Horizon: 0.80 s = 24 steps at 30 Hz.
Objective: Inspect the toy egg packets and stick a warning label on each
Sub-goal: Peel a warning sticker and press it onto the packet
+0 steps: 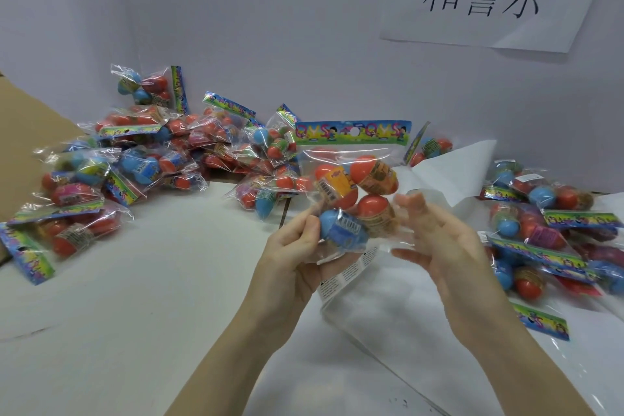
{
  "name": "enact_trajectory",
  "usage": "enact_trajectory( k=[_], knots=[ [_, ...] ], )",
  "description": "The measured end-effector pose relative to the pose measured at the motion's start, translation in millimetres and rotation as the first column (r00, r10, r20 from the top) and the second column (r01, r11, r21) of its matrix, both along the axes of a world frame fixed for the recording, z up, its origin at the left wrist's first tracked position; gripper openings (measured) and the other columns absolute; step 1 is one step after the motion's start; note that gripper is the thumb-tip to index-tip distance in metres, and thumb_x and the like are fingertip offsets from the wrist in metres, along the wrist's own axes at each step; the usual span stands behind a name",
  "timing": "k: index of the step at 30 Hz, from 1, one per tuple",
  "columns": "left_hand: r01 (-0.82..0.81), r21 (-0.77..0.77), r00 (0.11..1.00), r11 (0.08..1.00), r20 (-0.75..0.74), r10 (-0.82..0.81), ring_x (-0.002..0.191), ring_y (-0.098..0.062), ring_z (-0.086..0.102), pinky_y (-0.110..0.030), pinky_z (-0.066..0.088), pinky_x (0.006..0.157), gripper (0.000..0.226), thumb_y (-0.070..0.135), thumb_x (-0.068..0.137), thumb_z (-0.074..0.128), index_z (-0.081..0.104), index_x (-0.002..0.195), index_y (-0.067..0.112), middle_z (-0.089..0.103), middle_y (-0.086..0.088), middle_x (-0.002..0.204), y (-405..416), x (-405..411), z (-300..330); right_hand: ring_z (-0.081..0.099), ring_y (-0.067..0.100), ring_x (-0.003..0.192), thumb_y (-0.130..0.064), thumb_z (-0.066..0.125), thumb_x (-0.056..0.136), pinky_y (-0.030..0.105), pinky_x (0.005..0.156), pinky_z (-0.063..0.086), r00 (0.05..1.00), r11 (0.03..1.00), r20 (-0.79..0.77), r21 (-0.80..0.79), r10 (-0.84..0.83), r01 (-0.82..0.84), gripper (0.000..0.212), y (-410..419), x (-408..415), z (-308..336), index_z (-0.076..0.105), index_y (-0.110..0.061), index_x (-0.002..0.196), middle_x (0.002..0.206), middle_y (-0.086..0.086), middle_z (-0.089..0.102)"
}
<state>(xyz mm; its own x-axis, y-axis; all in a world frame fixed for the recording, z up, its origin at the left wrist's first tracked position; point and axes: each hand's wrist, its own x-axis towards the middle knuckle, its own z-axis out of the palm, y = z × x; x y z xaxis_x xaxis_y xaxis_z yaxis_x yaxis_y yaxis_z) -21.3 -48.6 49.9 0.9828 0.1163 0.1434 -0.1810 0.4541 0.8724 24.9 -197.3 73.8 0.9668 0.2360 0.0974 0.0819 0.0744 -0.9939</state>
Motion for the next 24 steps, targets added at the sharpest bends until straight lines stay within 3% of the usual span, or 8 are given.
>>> enact_trajectory(
  k=[4, 9, 16, 19, 21, 22, 24],
  knots=[
    [0.012, -0.013, 1.000, 1.000, 0.001, -0.012, 0.087, -0.021, 0.070, -0.029, 0.058, 0.071, 0.034, 0.026, 0.077, 0.047, 0.075, 0.092, 0.018, 0.073, -0.008, 0.094, 1, -2, 0, 0.067, 0.011, 0.079, -0.046, 0.064, 0.059, 0.021, 0.068, 0.055, 0.972, 0.973, -0.128, 0.145, 0.197, -0.178, 0.037, -1, -1, 2, 0.077, -0.017, 0.078, 0.085, 0.002, 0.074],
    [0.041, -0.009, 0.999, 0.999, 0.000, -0.041, 0.087, -0.018, 0.070, -0.028, 0.058, 0.071, 0.034, 0.027, 0.078, 0.045, 0.077, 0.090, 0.028, 0.074, -0.003, 0.092, -1, -1, 1, 0.067, 0.008, 0.071, -0.038, 0.060, 0.062, 0.020, 0.059, 0.054, 0.953, 0.954, -0.198, 0.240, 0.231, -0.181, 0.027, -3, 0, 3, 0.077, -0.018, 0.070, 0.078, 0.000, 0.073],
    [-0.016, 0.073, 1.000, 0.997, -0.021, 0.018, 0.089, -0.015, 0.070, -0.031, 0.058, 0.074, 0.026, 0.029, 0.079, 0.053, 0.077, 0.089, 0.031, 0.074, 0.001, 0.093, -4, -1, 3, 0.066, 0.006, 0.062, -0.035, 0.061, 0.060, 0.017, 0.056, 0.053, 0.990, 0.969, -0.125, 0.245, 0.063, -0.031, 0.022, 2, -4, 2, 0.076, -0.019, 0.063, 0.070, -0.001, 0.073],
    [-0.199, 0.116, 0.980, 0.973, 0.004, 0.200, 0.098, 0.000, 0.064, -0.021, 0.055, 0.076, 0.046, 0.037, 0.076, 0.063, 0.058, 0.122, 0.029, 0.066, 0.014, 0.108, -8, 1, 3, 0.059, 0.001, 0.055, -0.031, 0.065, 0.065, 0.013, 0.055, 0.049, 0.971, 0.931, 0.038, 0.294, -0.238, 0.217, 0.014, 4, -4, 0, 0.075, -0.024, 0.057, 0.059, -0.010, 0.068],
    [-0.354, 0.181, 0.934, 0.918, 0.123, 0.336, 0.097, 0.002, 0.062, -0.020, 0.054, 0.076, 0.040, 0.034, 0.081, 0.060, 0.055, 0.119, 0.026, 0.066, 0.016, 0.102, -8, 0, 3, 0.056, -0.002, 0.060, -0.029, 0.071, 0.072, 0.012, 0.061, 0.045, 0.833, 0.884, 0.318, 0.282, -0.452, 0.372, 0.005, 3, -5, -3, 0.074, -0.031, 0.068, 0.063, -0.017, 0.067],
    [-0.363, 0.204, 0.928, 0.909, 0.164, 0.333, 0.096, 0.000, 0.062, -0.020, 0.054, 0.073, 0.034, 0.032, 0.080, 0.059, 0.058, 0.113, 0.026, 0.068, 0.014, 0.098, -9, -2, 3, 0.057, -0.003, 0.066, -0.028, 0.072, 0.075, 0.012, 0.065, 0.044, 0.707, 0.863, 0.499, 0.236, -0.502, 0.446, 0.007, 3, -6, -6, 0.072, -0.032, 0.081, 0.073, -0.018, 0.068],
    [-0.207, 0.189, 0.968, 0.960, 0.181, 0.173, 0.094, -0.006, 0.063, -0.021, 0.052, 0.071, 0.036, 0.033, 0.075, 0.060, 0.061, 0.109, 0.022, 0.070, 0.008, 0.097, -13, -5, 2, 0.058, 0.005, 0.075, -0.026, 0.069, 0.081, 0.018, 0.072, 0.045, 0.429, 0.828, 0.806, 0.129, -0.408, 0.545, 0.017, 6, -9, -13, 0.066, -0.021, 0.096, 0.089, -0.005, 0.067]
  ],
)
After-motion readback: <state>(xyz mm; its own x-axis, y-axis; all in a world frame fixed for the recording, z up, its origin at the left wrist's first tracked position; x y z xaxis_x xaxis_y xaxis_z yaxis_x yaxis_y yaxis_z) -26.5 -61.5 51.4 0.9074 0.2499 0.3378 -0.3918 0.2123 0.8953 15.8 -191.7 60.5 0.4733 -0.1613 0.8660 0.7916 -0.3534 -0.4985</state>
